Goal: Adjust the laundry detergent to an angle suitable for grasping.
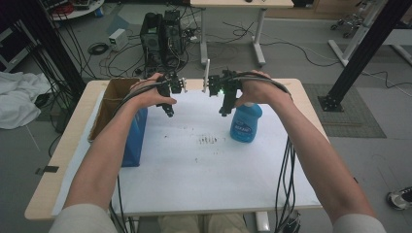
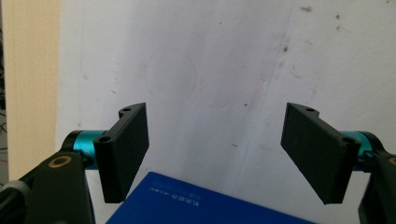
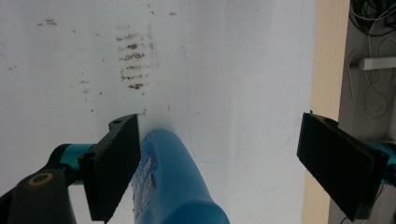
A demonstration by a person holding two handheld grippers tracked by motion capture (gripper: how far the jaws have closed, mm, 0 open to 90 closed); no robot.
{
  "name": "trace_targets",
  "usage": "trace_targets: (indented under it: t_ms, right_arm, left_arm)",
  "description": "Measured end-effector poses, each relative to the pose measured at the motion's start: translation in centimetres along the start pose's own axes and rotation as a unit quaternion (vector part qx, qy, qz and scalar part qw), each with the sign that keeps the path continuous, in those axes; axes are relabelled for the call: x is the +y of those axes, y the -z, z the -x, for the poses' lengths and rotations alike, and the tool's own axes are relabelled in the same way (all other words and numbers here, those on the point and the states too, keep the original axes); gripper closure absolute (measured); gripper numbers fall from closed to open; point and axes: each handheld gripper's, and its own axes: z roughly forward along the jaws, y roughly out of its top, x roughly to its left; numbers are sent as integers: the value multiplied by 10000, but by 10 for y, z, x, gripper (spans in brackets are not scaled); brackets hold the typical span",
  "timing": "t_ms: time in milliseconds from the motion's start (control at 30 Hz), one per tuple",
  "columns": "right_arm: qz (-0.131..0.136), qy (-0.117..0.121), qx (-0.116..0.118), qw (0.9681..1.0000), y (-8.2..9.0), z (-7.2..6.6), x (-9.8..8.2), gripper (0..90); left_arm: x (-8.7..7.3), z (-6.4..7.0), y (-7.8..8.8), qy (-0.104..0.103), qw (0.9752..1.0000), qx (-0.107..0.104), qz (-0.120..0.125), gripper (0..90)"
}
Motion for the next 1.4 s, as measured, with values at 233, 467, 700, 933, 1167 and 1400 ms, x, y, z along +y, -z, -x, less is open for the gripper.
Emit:
trace_targets:
  t_ms: [233,467,700,933,1167,1400]
  right_arm:
    - [-60,17,-71,10000,1,-2,0,130]
    - [-58,131,-162,9998,2,-1,6,130]
    - [-92,177,-124,9997,0,-1,9,130]
    - [-84,180,-116,9997,0,-1,10,130]
    - [-120,134,-118,9998,-1,-2,10,130]
    - [-53,200,-117,9997,1,-4,12,130]
  left_arm:
    - [1,7,4,-102,9999,-79,-91,235]
    - [-2,4,7,-13,10000,-9,-69,235]
    - [-3,3,4,2,9999,-37,-96,235]
    - [-3,3,4,-3,9999,-59,-84,235]
    - [-4,4,6,22,9999,-56,-86,235]
    - [-4,4,6,38,10000,-50,-71,235]
